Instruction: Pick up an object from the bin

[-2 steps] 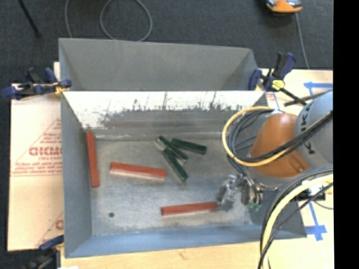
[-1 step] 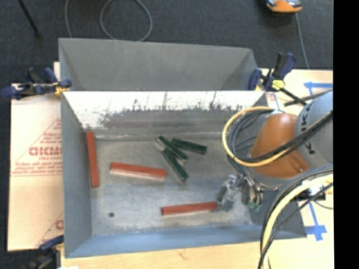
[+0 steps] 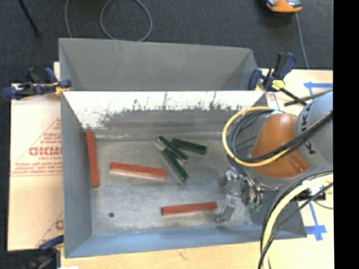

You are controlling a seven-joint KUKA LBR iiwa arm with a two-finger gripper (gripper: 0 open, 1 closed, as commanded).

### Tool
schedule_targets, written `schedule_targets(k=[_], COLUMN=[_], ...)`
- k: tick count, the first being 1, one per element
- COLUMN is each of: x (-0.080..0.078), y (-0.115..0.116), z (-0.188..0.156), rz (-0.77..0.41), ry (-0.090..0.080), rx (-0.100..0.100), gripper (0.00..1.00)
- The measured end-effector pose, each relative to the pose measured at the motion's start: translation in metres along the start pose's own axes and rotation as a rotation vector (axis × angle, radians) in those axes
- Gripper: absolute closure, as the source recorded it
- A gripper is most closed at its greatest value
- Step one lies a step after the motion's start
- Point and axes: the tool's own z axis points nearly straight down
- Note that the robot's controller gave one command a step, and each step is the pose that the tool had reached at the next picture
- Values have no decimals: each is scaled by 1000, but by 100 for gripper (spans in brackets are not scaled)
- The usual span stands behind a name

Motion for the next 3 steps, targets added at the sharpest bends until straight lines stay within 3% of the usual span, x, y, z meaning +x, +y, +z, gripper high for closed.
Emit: schedule_targets(k=[1,2,3], x=[17,-3,11], y=[1,77,74], z=[-2,-87,3], rz=[-490,-483,-345], ry=[-15,-11,8], rx=[-2,-5,-3], gripper=[0,0,0])
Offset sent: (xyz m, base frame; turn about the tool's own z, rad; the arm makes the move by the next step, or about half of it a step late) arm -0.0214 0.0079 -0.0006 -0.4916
